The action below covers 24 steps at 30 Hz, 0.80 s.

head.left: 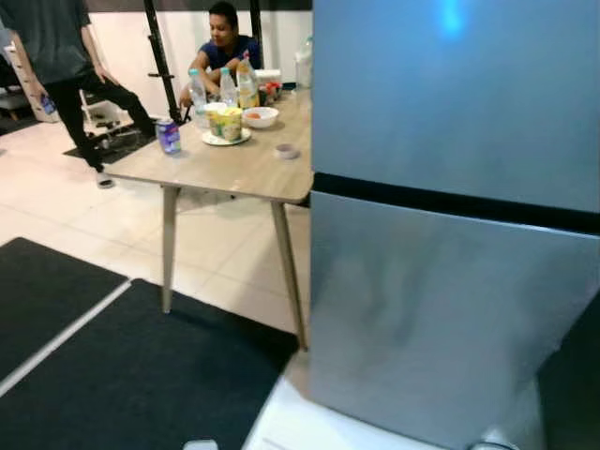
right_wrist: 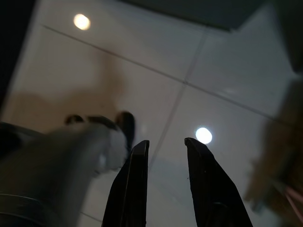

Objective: Restocking fridge

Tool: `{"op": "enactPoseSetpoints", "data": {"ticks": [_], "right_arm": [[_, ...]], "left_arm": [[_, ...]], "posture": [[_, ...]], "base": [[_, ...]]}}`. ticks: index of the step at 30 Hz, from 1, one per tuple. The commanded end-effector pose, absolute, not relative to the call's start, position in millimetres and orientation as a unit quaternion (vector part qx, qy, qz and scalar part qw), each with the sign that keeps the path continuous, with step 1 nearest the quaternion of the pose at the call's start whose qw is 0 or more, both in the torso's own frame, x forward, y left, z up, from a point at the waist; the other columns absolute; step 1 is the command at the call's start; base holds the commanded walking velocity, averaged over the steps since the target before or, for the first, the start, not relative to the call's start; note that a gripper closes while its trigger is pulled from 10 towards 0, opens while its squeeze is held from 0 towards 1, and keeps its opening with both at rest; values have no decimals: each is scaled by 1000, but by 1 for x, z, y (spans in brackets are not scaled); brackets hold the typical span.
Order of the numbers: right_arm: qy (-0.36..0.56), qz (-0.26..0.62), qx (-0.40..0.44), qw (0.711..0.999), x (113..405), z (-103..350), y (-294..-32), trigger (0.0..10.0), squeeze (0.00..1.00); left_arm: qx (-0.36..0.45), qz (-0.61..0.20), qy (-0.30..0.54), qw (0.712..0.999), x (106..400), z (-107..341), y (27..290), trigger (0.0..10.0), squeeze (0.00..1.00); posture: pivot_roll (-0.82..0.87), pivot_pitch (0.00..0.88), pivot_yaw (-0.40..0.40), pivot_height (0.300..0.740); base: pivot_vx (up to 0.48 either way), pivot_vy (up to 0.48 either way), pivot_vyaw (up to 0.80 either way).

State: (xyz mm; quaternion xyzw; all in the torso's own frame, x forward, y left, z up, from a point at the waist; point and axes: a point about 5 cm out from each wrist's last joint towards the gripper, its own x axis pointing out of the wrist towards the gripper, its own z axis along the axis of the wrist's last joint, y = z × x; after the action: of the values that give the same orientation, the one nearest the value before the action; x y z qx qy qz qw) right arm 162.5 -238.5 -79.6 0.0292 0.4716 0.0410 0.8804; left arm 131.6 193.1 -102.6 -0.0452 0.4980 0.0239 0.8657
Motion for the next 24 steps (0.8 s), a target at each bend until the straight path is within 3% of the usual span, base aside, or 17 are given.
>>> {"op": "enactPoseSetpoints", "data": {"ticks": [1, 7, 8, 10, 14, 18, 24], "right_arm": [[435, 78, 58, 895, 179, -72, -228, 10000, 0], [339, 189, 128, 913, 228, -42, -201, 10000, 0], [339, 189, 128, 913, 228, -42, -201, 10000, 0], [264, 247, 125, 924, 267, -11, -186, 10000, 0], [208, 278, 93, 933, 295, 16, -173, 10000, 0], [127, 276, 41, 952, 331, 57, -158, 10000, 0], [75, 249, 18, 966, 355, 90, -149, 10000, 0]], "left_arm": [[-45, 33, 500, 864, 131, -102, 198, 10000, 0], [-45, 32, 501, 864, 130, -103, 198, 10000, 0], [-45, 32, 501, 864, 130, -103, 198, 10000, 0], [-46, 32, 501, 864, 130, -103, 197, 10000, 0], [-47, 31, 502, 863, 129, -103, 196, 10000, 0], [-47, 31, 502, 863, 128, -103, 196, 10000, 0], [-47, 31, 503, 862, 127, -104, 196, 10000, 0]], "posture": [[-102, 10, 3, 734], [-103, 14, 4, 734], [-103, 14, 4, 734], [-103, 17, 2, 734], [-101, 20, 2, 734], [-101, 20, 2, 734], [-101, 26, 1, 734]], "base": [[0, 0, 0], [0, 0, 0], [0, 0, 0], [0, 0, 0], [0, 0, 0], [0, 0, 0], [0, 0, 0]]}}
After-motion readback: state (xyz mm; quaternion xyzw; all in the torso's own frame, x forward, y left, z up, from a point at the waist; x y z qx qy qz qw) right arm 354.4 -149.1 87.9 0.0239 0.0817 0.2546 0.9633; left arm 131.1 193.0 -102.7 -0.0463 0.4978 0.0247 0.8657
